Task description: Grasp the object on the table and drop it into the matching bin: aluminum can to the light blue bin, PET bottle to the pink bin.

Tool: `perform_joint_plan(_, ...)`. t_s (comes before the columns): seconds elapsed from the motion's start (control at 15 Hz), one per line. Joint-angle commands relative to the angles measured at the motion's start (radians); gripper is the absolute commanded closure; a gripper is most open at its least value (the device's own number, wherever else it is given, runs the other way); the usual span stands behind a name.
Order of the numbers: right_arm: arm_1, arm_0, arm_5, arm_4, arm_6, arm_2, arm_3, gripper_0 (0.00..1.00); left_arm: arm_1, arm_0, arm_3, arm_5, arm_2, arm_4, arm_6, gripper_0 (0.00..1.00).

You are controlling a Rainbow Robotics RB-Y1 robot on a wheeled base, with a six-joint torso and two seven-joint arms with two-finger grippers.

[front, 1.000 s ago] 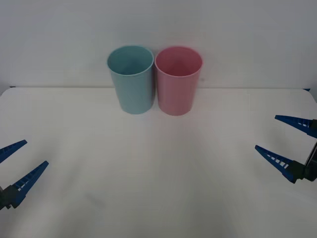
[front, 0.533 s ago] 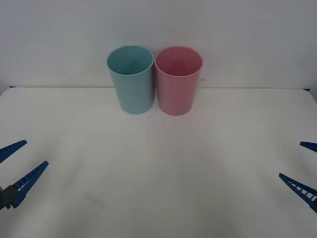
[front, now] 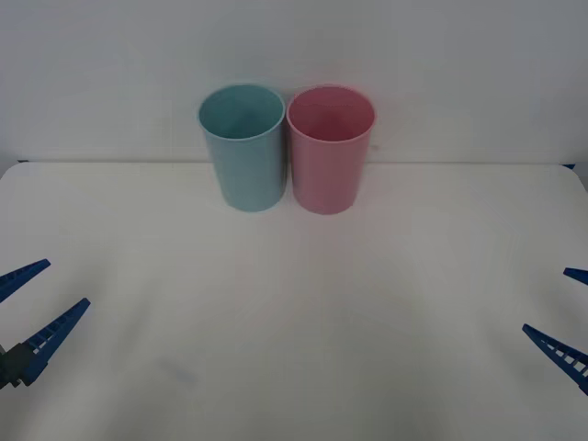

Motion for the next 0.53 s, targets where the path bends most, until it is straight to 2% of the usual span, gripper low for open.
perform_joint_plan(0.07, 0.000, 0.000, 0.000, 0.000, 0.000, 0.000, 0.000, 0.00, 0.000, 0.000, 0.000, 0.000, 0.000, 0.000, 0.000, 0.00)
perform_joint_plan(0.53, 0.000, 0.000, 0.000, 0.000, 0.000, 0.000, 0.000, 0.00, 0.000, 0.000, 0.000, 0.000, 0.000, 0.000, 0.000, 0.00)
